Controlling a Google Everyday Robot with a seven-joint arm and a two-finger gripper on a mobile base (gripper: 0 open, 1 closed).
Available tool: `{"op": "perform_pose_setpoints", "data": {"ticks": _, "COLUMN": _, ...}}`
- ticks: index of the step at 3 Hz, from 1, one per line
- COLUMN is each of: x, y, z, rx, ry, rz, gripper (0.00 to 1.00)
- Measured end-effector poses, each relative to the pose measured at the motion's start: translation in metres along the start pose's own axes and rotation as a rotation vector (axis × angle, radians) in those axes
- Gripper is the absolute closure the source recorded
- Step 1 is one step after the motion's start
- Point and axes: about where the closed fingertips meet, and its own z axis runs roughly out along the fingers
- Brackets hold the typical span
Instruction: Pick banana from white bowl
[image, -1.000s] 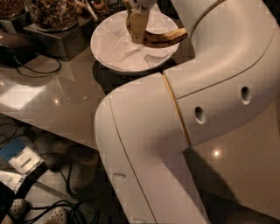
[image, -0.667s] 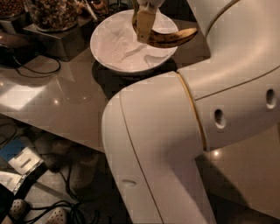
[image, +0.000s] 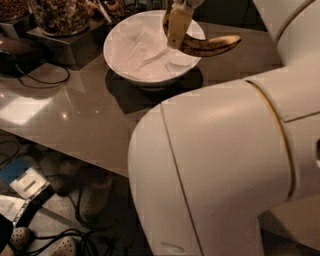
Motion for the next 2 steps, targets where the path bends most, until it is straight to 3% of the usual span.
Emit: {"op": "perform_pose_setpoints", "data": {"ticks": 2, "x": -0.002, "y": 0.055, "z": -0.006, "rx": -0.135, "ry": -0.039, "rz": 0.037, "gripper": 1.00}}
